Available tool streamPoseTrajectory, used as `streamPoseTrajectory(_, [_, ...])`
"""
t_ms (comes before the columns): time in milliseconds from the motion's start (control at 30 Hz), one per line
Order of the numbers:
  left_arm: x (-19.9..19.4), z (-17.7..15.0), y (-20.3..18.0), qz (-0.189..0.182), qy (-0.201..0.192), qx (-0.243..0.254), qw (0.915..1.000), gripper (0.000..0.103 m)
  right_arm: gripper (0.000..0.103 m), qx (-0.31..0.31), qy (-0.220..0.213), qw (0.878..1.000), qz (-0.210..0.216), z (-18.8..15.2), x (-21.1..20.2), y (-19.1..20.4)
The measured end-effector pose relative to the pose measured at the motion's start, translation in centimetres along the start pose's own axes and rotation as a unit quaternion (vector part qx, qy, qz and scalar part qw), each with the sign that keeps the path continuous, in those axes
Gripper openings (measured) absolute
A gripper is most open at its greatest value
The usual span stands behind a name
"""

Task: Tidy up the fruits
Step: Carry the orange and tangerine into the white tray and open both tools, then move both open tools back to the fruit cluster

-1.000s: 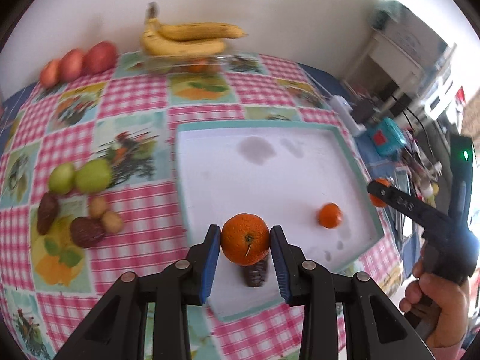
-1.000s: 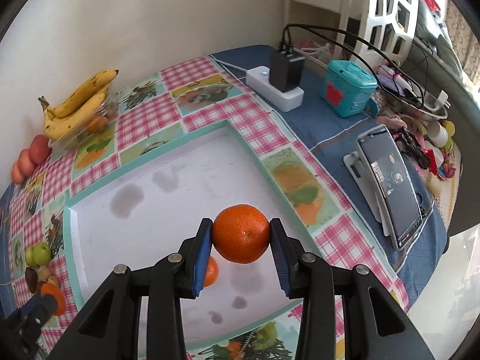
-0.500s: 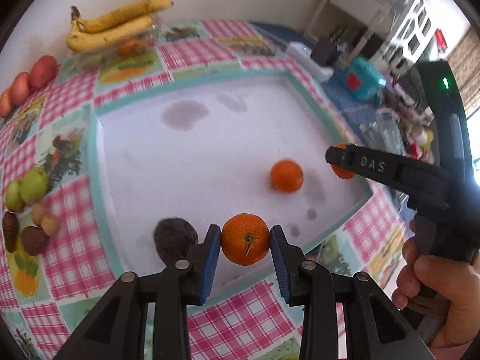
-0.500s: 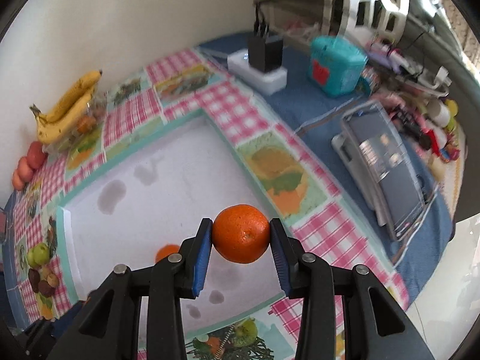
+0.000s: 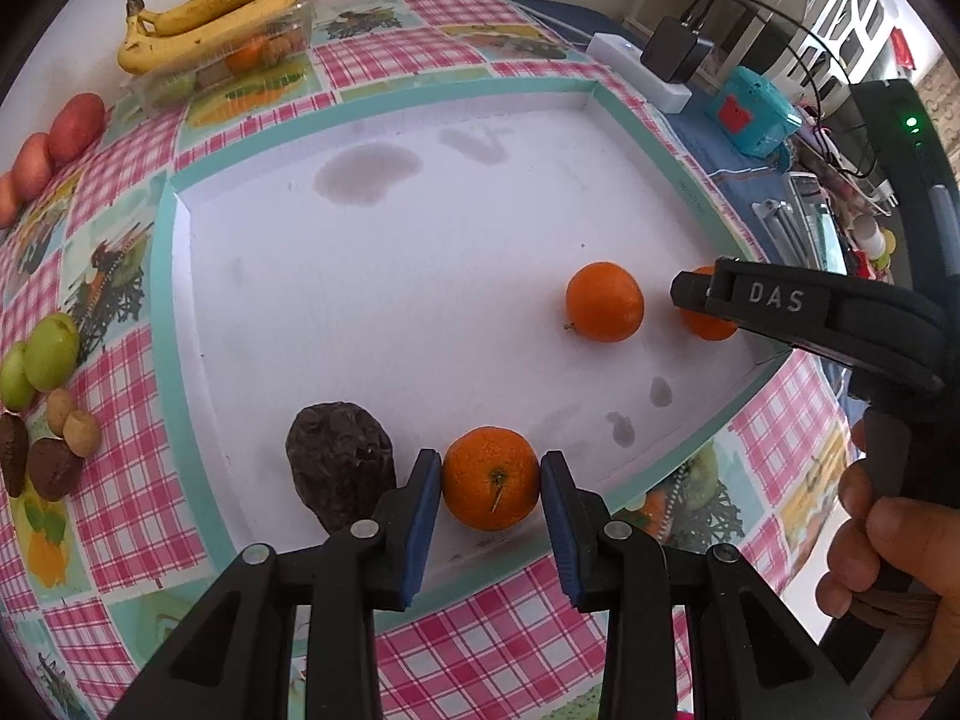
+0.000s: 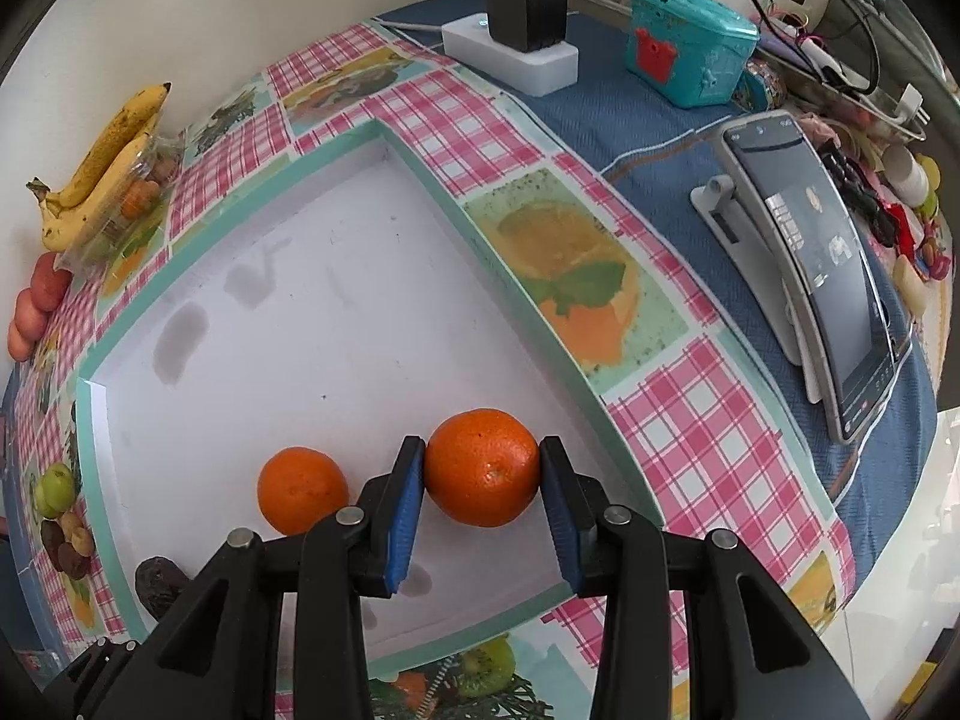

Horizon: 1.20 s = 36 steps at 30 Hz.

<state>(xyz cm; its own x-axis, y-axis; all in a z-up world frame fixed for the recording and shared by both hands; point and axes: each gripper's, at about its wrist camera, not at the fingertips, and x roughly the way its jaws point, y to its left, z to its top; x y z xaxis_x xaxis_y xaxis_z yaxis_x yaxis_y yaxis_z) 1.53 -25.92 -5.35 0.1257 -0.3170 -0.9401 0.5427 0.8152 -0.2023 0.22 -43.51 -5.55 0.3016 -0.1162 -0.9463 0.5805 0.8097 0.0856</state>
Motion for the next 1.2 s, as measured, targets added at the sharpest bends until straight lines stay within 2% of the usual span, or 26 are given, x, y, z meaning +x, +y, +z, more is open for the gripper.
streamPoseTrajectory(467, [0.0,0.2,0.1,-0.005,0.006,-0.002,1.0000,0.039,0.040,-0.006,-0.001,1.000,-0.006,0.2,0.0,0.3])
streamPoseTrajectory(600, [-0.7,0.3,0.5,-0.015,-0.003,-0.010,0.9998,0.059,0.041,-0.010,-0.002,1.000,-0.010,0.3,0.0,0.4])
streamPoseTrajectory(700, [-1.4,0.4,0.6,-0.021,-0.012,-0.013,0.9996,0.059,0.049,-0.016,-0.005,1.000,-0.010,0.5,-0.1,0.6])
streamPoseTrajectory(767, [-2.0,0.5,0.8,-0.027,-0.018,-0.015,0.9994,0.059,0.050,-0.019,-0.012,1.000,-0.010,0.6,-0.6,0.7])
streamPoseTrajectory(900, [-3.4,0.6,2.3,-0.020,-0.035,-0.041,0.9984,0.069,0.051,-0.025,-0.033,0.999,-0.007,0.7,-1.6,1.2])
streamPoseTrajectory(933, [-3.7,0.6,2.9,-0.016,-0.038,-0.051,0.9978,0.070,0.053,-0.026,-0.039,0.999,-0.004,0.7,-1.9,1.3])
streamPoseTrajectory(1033, [-4.3,0.7,5.5,0.010,-0.046,-0.099,0.9939,0.074,0.084,-0.028,-0.054,0.998,0.005,0.6,-2.5,1.7])
streamPoseTrajectory(1167, [-5.1,0.4,9.6,0.055,-0.061,-0.164,0.9830,0.083,0.085,-0.034,-0.060,0.998,0.013,0.4,-2.6,2.3])
streamPoseTrajectory(1200, [-5.3,0.2,10.8,0.065,-0.066,-0.179,0.9794,0.088,0.085,-0.038,-0.059,0.997,0.013,0.3,-2.6,2.3])
